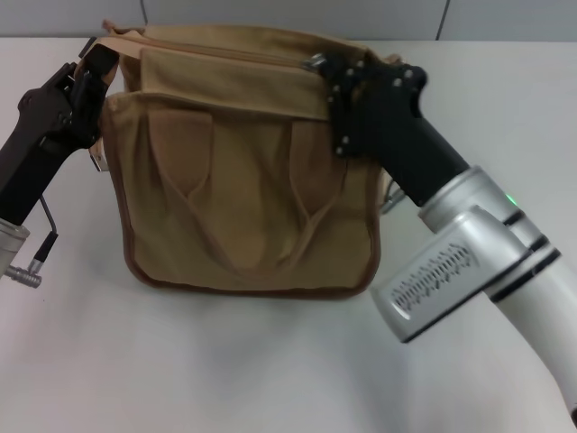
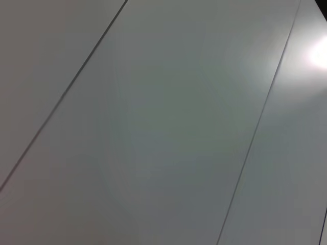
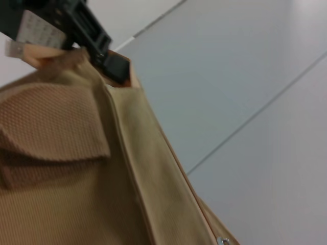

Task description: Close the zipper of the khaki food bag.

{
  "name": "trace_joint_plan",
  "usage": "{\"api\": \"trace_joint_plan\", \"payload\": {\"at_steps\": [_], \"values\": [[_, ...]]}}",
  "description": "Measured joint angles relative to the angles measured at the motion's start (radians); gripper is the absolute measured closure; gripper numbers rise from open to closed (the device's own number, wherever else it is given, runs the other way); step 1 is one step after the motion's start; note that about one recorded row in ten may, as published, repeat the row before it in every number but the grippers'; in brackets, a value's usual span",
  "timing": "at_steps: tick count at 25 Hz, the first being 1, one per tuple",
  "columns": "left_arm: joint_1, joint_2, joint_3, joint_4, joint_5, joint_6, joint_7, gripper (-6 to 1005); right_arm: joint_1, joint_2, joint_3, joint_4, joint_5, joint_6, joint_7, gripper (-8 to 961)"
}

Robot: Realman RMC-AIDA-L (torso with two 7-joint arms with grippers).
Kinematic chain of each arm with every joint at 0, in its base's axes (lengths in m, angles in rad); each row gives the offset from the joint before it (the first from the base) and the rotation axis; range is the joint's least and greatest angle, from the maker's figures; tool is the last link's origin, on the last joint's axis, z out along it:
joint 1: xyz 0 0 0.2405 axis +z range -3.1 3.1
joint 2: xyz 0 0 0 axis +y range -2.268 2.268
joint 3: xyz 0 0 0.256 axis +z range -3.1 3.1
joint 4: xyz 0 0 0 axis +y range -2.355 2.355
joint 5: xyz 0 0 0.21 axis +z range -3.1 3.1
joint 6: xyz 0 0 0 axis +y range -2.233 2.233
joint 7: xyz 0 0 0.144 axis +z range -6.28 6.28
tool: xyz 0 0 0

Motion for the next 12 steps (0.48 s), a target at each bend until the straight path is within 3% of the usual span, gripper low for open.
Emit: {"api": "trace_joint_plan", "payload": {"at_steps": [8,12], "values": [[-0.002,-0.001,-0.001,0.000,0.000,-0.017,-0.001,945,-0.085,0.000,-0.007,-0.006,0.002,-0.051,0.062,955],[-0.001,-0.001,0.000,0.000,0.001,-0.019,-0.001,944,-0.149,0.000,-0.041,-0.005,0.001,-0.148,0.179,955]]}}
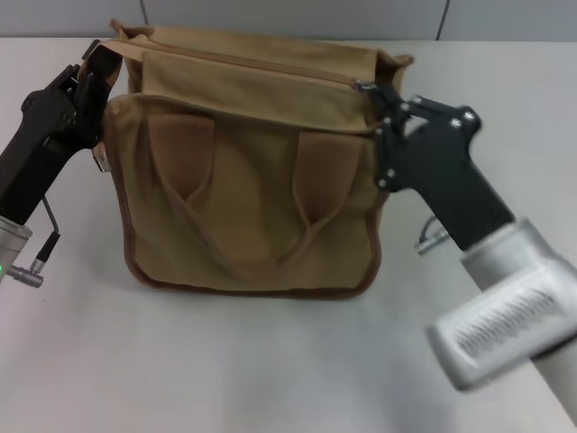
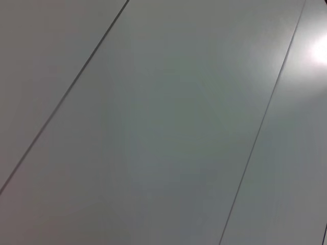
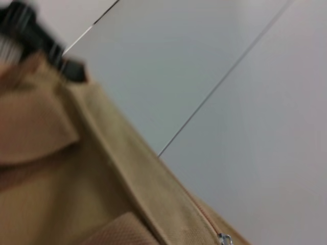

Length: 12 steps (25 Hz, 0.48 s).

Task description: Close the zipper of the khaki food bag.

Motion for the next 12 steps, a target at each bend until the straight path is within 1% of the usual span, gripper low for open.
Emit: {"api": "trace_joint_plan", "payload": {"at_steps": [1,2,3,4,5,6,7,8,11,12], "values": [[0.000,0.001,0.000,0.000,-0.001,-0.001,0.000,944,-0.018,-0.002,-0.009,-0.001,0.000,-0.037,0.038,951],[0.000,0.001,0.002,0.001,-0.001,-0.004,0.000,944,-0.051,-0.005,-0.032,-0.002,0.000,-0.118,0.113,946],[0.000,0.001,0.002,0.001,-0.001,-0.004,0.000,944,-0.066,-0.006,-0.041,-0.002,0.000,-0.157,0.149,942],[-0.001,0.001,0.004,0.002,0.000,-0.006,0.000,944,-0.066,-0.006,-0.041,-0.002,0.000,-0.157,0.149,937],[-0.001,0.001,0.005,0.003,0.001,-0.009,0.000,943,-0.082,-0.007,-0.046,-0.002,0.001,-0.191,0.191,933],[-0.002,0.001,0.006,0.003,0.002,-0.014,0.000,943,-0.093,-0.007,-0.048,-0.002,0.001,-0.209,0.230,904],[-0.002,0.001,0.009,0.004,0.003,-0.018,0.001,943,-0.109,-0.010,-0.049,-0.002,0.002,-0.229,0.327,874],[-0.002,0.001,0.011,0.005,0.004,-0.019,0.003,943,-0.109,-0.010,-0.049,-0.002,0.002,-0.229,0.327,845],[-0.002,0.000,0.027,0.022,0.014,-0.015,0.019,942,-0.116,-0.021,-0.050,-0.009,-0.002,-0.228,0.466,757],[-0.001,0.000,0.046,0.041,0.023,-0.011,0.030,942,-0.113,-0.037,-0.050,-0.021,-0.018,-0.226,0.567,728]]}}
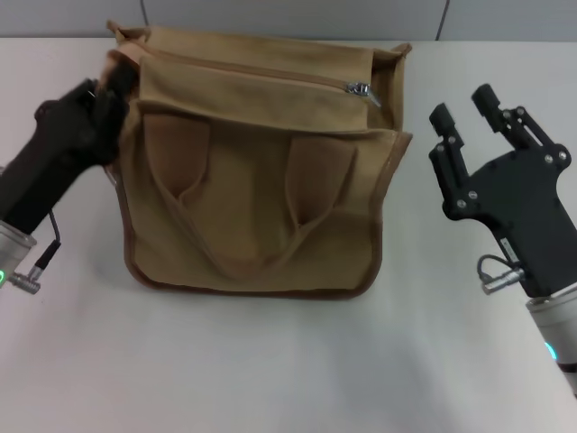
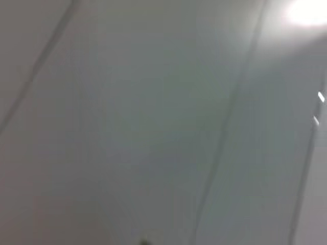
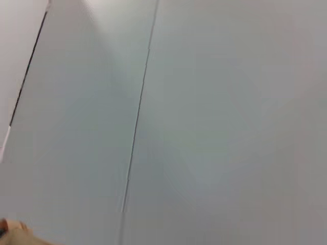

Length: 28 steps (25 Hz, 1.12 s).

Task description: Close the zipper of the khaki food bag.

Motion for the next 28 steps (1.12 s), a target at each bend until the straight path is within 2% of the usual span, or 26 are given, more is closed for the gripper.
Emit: {"api": "trace_joint_plan", "payload": {"at_steps": [1,2,3,4,5,8,9,10,12,13,14,15,16,17,18,19,21,23,24,26,28], "values": [[0.000,0.000,0.000,0.000,0.000,0.000,0.000,942,0.000,0.000,0.000,0.000,0.000,0.000,0.000,680],[0.010,0.000,0.061,0.054,0.010,0.001,0.004,942,0.003,-0.012,0.000,-0.004,-0.021,0.000,0.065,632],[0.010,0.000,0.061,0.054,0.010,0.001,0.004,942,0.005,-0.023,0.000,-0.004,-0.039,0.000,0.106,585],[0.028,0.002,0.101,0.094,0.010,0.001,-0.003,942,0.013,-0.043,0.001,-0.006,-0.075,0.001,0.180,537],[0.028,0.002,0.101,0.094,0.010,0.001,-0.003,942,0.037,-0.074,0.007,-0.021,-0.135,0.000,0.316,489],[0.028,0.002,0.101,0.094,0.010,0.001,-0.003,941,0.069,-0.093,0.010,-0.061,-0.181,-0.026,0.445,399],[0.093,0.003,0.118,0.171,0.012,0.023,0.020,941,0.106,-0.098,0.011,-0.123,-0.214,-0.071,0.537,369],[0.133,0.003,0.116,0.191,0.009,0.052,0.063,905,0.121,-0.097,0.011,-0.160,-0.225,-0.095,0.569,339],[0.133,0.003,0.116,0.191,0.009,0.052,0.063,832,0.139,-0.089,0.011,-0.204,-0.232,-0.128,0.600,310],[0.133,0.003,0.116,0.191,0.009,0.052,0.063,795,0.157,-0.076,0.011,-0.257,-0.236,-0.165,0.628,310],[0.183,0.006,0.111,0.200,0.004,0.115,0.125,759,0.169,-0.064,0.011,-0.297,-0.237,-0.198,0.645,311],[0.200,0.009,0.112,0.204,0.004,0.147,0.136,708,0.191,-0.035,0.011,-0.373,-0.237,-0.265,0.662,311],[0.200,0.009,0.112,0.204,0.004,0.147,0.136,657,0.200,-0.021,0.011,-0.407,-0.236,-0.297,0.666,312],[0.200,0.009,0.112,0.204,0.004,0.147,0.136,606,0.200,-0.021,0.011,-0.407,-0.236,-0.297,0.666,312],[0.206,0.011,0.114,0.210,0.006,0.171,0.137,555,0.207,-0.012,0.010,-0.439,-0.236,-0.328,0.668,313],[0.211,0.013,0.176,0.255,0.042,0.225,0.120,517,0.211,-0.008,0.009,-0.455,-0.236,-0.345,0.670,309],[0.209,0.018,0.260,0.287,0.081,0.244,0.102,441,0.220,-0.006,0.003,-0.486,-0.238,-0.379,0.690,302],[0.209,0.018,0.260,0.287,0.081,0.244,0.102,365,0.239,-0.013,-0.002,-0.542,-0.285,-0.423,0.743,294],[0.201,0.025,0.388,0.322,0.142,0.244,0.079,327,0.239,-0.013,-0.002,-0.542,-0.285,-0.423,0.743,290],[0.198,0.024,0.416,0.331,0.169,0.242,0.077,206,0.265,-0.016,-0.006,-0.638,-0.394,-0.501,0.758,283],[0.197,0.020,0.429,0.335,0.187,0.238,0.079,206,0.274,-0.015,-0.013,-0.672,-0.416,-0.519,0.760,275]]}}
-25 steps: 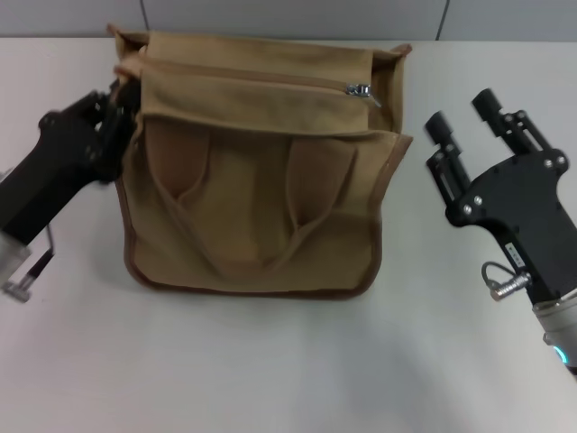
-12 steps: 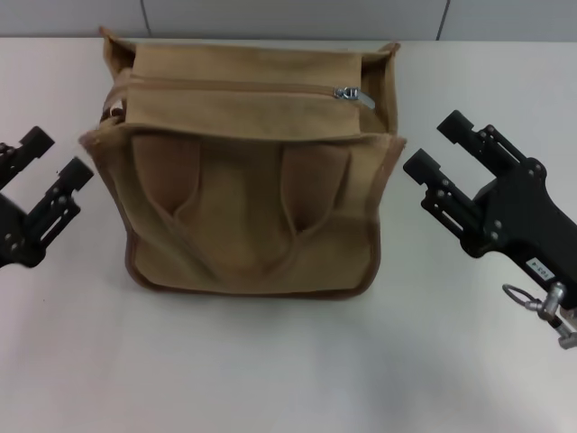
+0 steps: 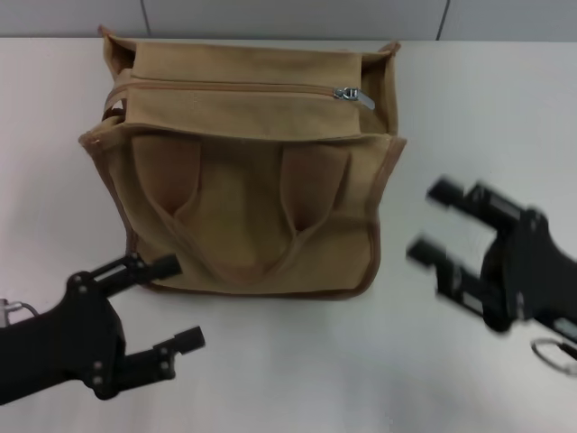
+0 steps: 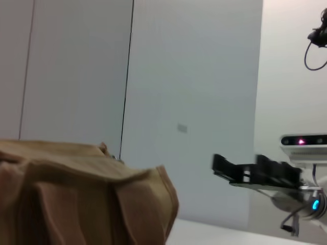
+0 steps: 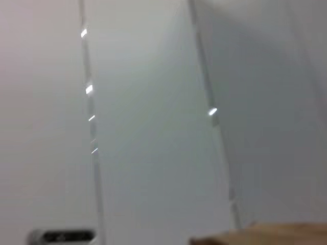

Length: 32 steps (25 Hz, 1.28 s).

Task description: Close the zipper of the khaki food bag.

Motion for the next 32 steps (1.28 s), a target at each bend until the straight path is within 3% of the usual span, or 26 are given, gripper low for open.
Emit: {"api": "trace_joint_plan", "payload": {"at_steps": [2,6,12,19,25,32], "values": [[0.001,-0.008,0.002,0.000,0.011,-0.014,0.006,206,0.013,0.013,-0.028,-0.074,-0.028,-0.035,-0.001,267],[0.003,-0.013,-0.001,-0.002,0.013,-0.037,0.008,206,0.004,0.020,-0.037,-0.095,-0.028,-0.047,-0.015,252],[-0.003,-0.017,-0.002,-0.012,0.014,-0.066,0.007,206,0.011,0.040,-0.084,-0.133,-0.022,0.037,0.016,230],[0.000,-0.017,0.002,-0.012,0.014,-0.069,0.002,206,0.008,0.042,-0.093,-0.111,-0.021,0.100,-0.025,203],[0.006,-0.017,0.003,-0.010,0.015,-0.091,0.008,206,0.021,0.041,-0.147,-0.105,-0.025,0.155,0.040,111],[0.002,-0.017,0.004,-0.011,0.018,-0.099,0.008,206,0.012,0.044,-0.147,-0.091,-0.026,0.158,0.009,114]]}}
